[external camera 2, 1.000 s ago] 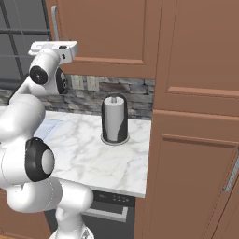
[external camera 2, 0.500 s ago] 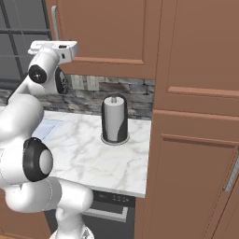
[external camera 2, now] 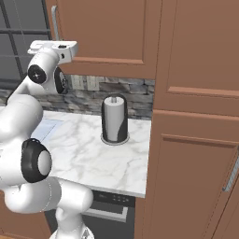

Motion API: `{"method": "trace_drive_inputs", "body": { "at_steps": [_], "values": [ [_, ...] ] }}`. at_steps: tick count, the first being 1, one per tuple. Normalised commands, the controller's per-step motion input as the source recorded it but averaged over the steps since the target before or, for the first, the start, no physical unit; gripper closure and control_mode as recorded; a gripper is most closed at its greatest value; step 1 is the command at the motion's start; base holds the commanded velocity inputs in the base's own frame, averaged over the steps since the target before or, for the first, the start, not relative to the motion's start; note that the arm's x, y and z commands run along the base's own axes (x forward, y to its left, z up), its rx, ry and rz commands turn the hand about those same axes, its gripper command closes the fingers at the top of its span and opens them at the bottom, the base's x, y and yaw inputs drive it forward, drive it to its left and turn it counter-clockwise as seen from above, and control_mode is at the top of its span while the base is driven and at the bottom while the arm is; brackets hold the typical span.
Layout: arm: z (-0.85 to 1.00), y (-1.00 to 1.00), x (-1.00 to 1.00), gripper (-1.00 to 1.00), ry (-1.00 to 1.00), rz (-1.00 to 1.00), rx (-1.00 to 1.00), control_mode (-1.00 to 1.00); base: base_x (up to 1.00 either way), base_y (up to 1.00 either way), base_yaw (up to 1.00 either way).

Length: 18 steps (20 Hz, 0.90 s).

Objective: Get the candle and the beer from the cabinet and move them to the dining counter.

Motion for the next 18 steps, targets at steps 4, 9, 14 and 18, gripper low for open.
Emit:
{"method": "trace_drive_inputs", "body": {
  "at_steps": [4, 9, 14, 18],
  "values": [
    [0.00, 0.00, 0.00, 1.00, 0.00, 0.00, 0.00, -1.00, 0.00, 0.00, 0.00],
    [0.00, 0.00, 0.00, 1.00, 0.00, 0.00, 0.00, -1.00, 0.00, 0.00, 0.00],
    [0.00, 0.00, 0.00, 1.00, 0.00, 0.00, 0.00, -1.00, 0.00, 0.00, 0.00],
    [0.00, -0.01, 0.00, 1.00, 0.02, 0.00, 0.00, -1.00, 0.00, 0.00, 0.00]
  ]
}}
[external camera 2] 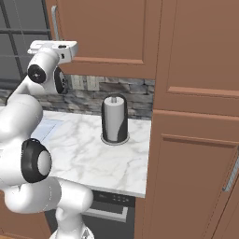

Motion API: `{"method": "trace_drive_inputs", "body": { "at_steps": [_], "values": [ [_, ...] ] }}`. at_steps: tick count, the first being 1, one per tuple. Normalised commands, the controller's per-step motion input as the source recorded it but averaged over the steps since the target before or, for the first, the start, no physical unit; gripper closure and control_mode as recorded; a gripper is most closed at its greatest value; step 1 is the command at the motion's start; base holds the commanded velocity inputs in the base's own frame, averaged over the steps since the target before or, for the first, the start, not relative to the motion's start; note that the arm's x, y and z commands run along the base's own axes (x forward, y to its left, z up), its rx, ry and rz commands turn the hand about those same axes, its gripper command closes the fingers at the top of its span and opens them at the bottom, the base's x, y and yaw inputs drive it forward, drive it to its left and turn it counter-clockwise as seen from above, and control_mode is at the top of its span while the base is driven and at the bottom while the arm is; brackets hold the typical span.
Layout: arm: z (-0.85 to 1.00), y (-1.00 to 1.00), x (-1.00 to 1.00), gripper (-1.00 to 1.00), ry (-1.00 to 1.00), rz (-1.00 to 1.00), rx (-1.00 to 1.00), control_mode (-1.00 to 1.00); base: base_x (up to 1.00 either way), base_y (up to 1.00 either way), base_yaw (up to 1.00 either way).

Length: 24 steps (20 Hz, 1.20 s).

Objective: Get the candle and the beer from the cabinet and move them to the dining counter.

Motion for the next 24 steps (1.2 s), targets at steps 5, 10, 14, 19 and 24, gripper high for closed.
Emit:
{"method": "trace_drive_inputs", "body": {
  "at_steps": [5, 10, 14, 19, 24],
  "values": [
    [0.05, -0.14, -0.04, 1.00, 0.00, 0.00, 0.00, -1.00, 0.00, 0.00, 0.00],
    [0.17, -0.33, -0.37, 1.00, 0.00, -0.01, 0.00, -1.00, 0.00, 0.00, 0.00],
    [0.18, -0.47, -0.58, 1.00, 0.00, -0.03, 0.00, -1.00, 0.00, 0.00, 0.00],
    [0.16, -0.56, -0.69, 1.00, 0.00, -0.04, 0.00, -1.00, 0.00, 0.00, 0.00],
    [0.18, -0.59, -0.66, 1.00, 0.00, -0.04, 0.00, -1.00, 0.00, 0.00, 0.00]
  ]
}}
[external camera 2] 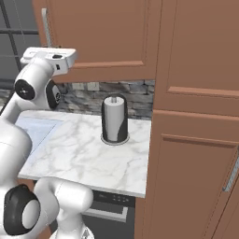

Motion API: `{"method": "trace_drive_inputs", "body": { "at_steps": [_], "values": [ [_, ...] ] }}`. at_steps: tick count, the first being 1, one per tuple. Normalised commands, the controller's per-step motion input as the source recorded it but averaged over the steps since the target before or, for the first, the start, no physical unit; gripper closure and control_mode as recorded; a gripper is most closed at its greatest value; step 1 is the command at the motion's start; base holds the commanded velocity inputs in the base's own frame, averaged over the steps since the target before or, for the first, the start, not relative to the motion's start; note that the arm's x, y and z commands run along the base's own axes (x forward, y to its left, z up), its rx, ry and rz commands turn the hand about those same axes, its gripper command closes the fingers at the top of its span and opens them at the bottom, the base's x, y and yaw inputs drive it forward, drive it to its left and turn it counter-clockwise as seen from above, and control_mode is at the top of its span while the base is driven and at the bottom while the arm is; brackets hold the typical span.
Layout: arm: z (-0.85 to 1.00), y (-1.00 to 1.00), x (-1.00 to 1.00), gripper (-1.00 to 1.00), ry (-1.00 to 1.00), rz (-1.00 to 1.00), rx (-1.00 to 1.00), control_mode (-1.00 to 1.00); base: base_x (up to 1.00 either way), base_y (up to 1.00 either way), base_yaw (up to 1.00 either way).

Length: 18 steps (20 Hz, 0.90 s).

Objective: Get the candle and the beer from the cabinet and move them to the dining counter.

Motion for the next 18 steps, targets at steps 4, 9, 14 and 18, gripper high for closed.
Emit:
{"method": "trace_drive_inputs", "body": {
  "at_steps": [4, 9, 14, 18],
  "values": [
    [0.26, -0.55, -0.55, 1.00, 0.02, -0.05, 0.00, -1.00, 0.00, 0.00, 0.00],
    [0.25, -0.64, -0.59, 1.00, 0.03, -0.03, 0.00, -1.00, 0.00, 0.00, 0.00],
    [0.24, -0.71, -0.62, 1.00, 0.05, -0.01, 0.00, -1.00, 0.00, 0.00, 0.00],
    [0.20, -0.73, -0.67, 1.00, 0.05, 0.00, 0.00, -1.00, 0.00, 0.00, 0.00]
  ]
}}
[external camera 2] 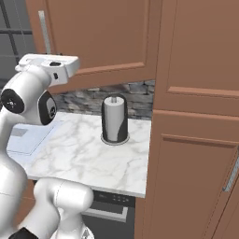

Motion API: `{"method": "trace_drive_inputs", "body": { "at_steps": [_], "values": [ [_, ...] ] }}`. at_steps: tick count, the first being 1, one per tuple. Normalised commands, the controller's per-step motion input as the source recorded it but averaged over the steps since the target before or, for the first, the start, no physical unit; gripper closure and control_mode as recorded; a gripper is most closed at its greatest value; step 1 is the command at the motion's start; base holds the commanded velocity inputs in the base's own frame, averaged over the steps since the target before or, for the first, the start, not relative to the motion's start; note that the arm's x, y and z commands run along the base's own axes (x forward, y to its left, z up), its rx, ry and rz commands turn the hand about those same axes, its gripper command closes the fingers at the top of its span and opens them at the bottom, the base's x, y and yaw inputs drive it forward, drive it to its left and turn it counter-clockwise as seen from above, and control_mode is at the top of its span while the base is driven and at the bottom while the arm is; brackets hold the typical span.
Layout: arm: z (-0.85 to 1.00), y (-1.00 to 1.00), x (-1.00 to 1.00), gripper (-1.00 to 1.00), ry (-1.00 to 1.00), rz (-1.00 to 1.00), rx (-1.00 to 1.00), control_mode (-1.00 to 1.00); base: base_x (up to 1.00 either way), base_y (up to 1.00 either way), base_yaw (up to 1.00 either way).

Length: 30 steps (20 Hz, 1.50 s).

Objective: Get the candle and the beer from the cabinet and move them to the dining counter.

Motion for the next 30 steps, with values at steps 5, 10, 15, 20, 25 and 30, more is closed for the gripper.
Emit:
{"method": "trace_drive_inputs", "body": {
  "at_steps": [5, 10, 15, 20, 25, 30],
  "values": [
    [0.19, -0.69, -0.66, 1.00, 0.07, 0.00, 0.00, -1.00, 0.00, 0.00, 0.00],
    [0.15, -0.69, -0.64, 1.00, 0.06, 0.00, 0.00, -1.00, 0.00, 0.00, 0.00],
    [0.12, -0.67, -0.60, 1.00, 0.05, 0.00, 0.00, -1.00, 0.00, 0.00, 0.00],
    [0.07, -0.62, -0.56, 1.00, 0.04, 0.00, 0.00, -1.00, 0.00, 0.00, 0.00],
    [0.00, -0.49, -0.48, 1.00, 0.03, 0.00, 0.00, -1.00, 0.00, 0.00, 0.00],
    [0.01, -0.30, -0.29, 1.00, 0.01, 0.00, 0.00, -1.00, 0.00, 0.00, 0.00]
  ]
}}
